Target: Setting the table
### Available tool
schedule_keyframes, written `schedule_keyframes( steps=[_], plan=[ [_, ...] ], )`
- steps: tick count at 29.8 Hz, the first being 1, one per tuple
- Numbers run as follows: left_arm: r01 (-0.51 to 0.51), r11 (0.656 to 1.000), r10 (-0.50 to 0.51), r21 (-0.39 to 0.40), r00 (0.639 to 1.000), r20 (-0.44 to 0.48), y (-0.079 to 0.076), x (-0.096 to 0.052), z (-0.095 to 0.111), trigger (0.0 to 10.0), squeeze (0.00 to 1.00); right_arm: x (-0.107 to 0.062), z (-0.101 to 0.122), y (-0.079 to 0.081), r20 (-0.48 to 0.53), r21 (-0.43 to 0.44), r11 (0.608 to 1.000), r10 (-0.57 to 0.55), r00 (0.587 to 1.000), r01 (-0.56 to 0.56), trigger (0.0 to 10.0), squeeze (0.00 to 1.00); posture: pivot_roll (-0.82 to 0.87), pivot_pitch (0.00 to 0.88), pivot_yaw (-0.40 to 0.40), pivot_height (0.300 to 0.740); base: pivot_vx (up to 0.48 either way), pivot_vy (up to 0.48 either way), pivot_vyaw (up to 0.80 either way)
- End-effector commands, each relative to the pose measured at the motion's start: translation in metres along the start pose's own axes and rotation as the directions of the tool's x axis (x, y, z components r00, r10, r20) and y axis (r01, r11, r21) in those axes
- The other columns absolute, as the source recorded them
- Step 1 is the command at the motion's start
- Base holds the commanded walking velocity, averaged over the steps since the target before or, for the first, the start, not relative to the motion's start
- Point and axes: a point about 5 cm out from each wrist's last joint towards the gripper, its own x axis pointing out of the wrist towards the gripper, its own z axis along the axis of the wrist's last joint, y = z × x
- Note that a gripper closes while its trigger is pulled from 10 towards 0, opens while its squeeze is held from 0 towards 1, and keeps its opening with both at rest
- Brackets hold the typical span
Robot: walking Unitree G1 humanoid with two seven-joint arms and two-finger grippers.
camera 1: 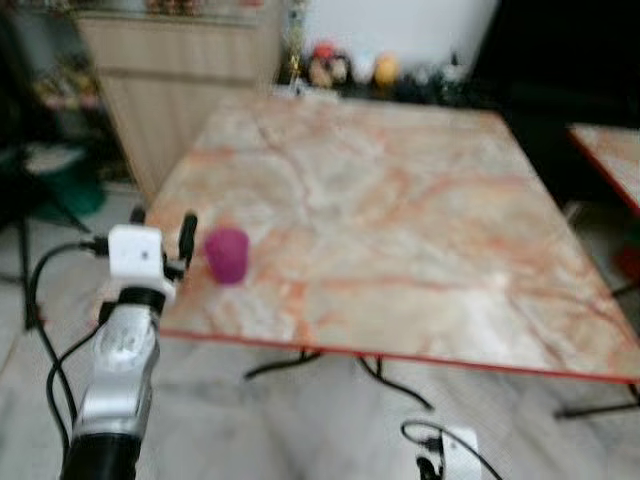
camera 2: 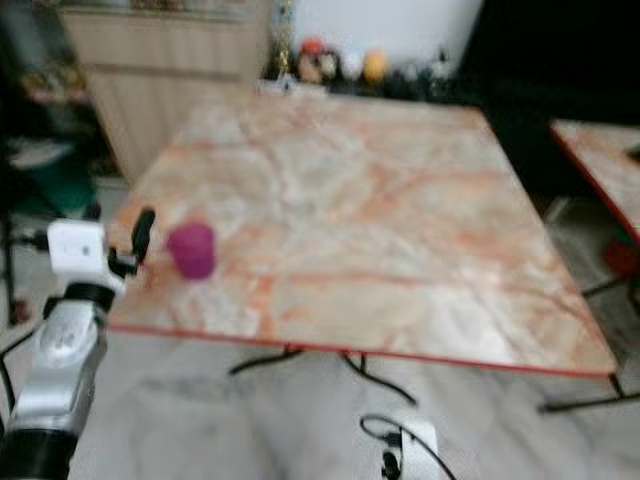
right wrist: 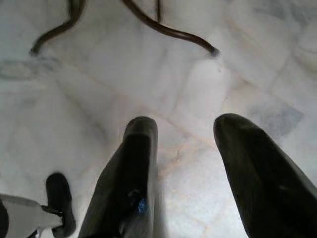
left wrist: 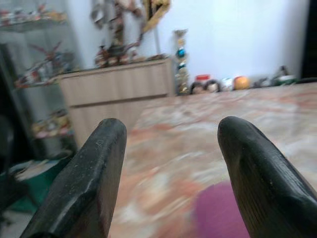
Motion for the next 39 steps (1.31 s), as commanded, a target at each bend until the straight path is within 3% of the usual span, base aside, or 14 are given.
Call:
schedule_keyframes(
  steps=[1,12,17,28,39],
  plan=[
    [-0.013,1.0,0.013,-0.024,1.0,0.01,0.0,0.003,0.004,10.0,0.0,-0.001,-0.001,-0.006,0.001,-0.009,1.0,-0.016,1.0,0.016,10.0,0.0,0.1,0.0,-0.025,0.74,0.0,0.0,0.0],
    [-0.001,0.993,-0.001,-0.116,1.0,-0.017,0.006,0.012,0.006,10.0,0.0,-0.001,-0.001,-0.006,0.0,-0.013,1.0,-0.009,1.0,0.009,10.0,0.0,0.11,0.0,-0.026,0.74,0.0,0.0,0.0],
    [0.005,0.988,-0.009,-0.152,1.0,-0.027,0.0,0.013,0.006,10.0,0.0,-0.001,-0.001,-0.006,-0.003,-0.01,1.0,-0.009,1.0,0.009,10.0,0.0,0.11,0.0,-0.027,0.74,0.0,0.0,0.0],
    [-0.003,0.979,-0.003,-0.202,1.0,-0.026,0.001,0.015,0.007,10.0,0.0,-0.001,-0.001,-0.006,-0.004,-0.015,1.0,-0.006,1.0,0.006,10.0,0.0,0.11,0.0,-0.029,0.74,0.0,0.031,-0.7],
    [-0.013,0.977,0.01,-0.212,1.0,-0.015,0.001,0.017,0.012,10.0,0.0,-0.001,-0.001,-0.006,0.003,-0.018,1.0,-0.004,1.0,0.004,10.0,0.0,0.11,0.0,-0.03,0.74,0.0,0.208,0.0]
  ],
)
